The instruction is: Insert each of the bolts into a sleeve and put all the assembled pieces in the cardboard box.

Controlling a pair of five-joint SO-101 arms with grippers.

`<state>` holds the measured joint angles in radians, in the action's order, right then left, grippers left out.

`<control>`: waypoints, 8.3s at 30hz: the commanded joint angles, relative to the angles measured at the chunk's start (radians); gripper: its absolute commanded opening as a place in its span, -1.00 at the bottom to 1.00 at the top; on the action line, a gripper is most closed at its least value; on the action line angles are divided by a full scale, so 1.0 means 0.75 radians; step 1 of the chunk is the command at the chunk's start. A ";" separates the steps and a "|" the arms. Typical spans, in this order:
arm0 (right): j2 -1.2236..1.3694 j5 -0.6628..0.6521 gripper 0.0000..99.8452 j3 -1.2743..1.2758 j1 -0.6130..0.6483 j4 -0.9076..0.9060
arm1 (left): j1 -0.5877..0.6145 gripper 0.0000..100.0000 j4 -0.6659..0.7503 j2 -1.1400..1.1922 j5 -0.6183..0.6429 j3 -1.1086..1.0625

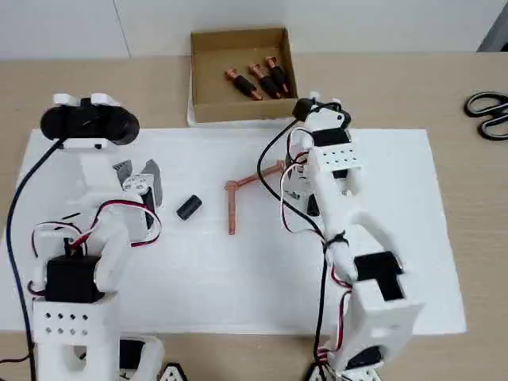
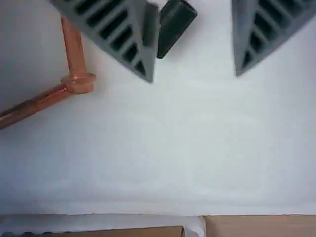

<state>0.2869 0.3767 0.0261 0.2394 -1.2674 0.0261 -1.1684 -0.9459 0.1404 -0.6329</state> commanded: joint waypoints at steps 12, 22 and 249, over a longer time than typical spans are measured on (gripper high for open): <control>0.089 0.004 -0.41 -0.080 -0.011 0.021 | 0.002 -0.80 0.006 -0.025 -0.012 0.007; 0.089 0.008 -0.41 -0.080 -0.083 0.069 | 0.002 -0.80 0.006 -0.025 -0.012 0.007; -2.757 -0.569 -0.99 1.872 -0.148 0.746 | -0.563 -0.75 -0.460 2.690 -1.234 2.321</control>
<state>-1.7722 -0.0422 1.4392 0.1350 -0.7211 -0.4020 -1.5643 1.0748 -0.7787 1.1040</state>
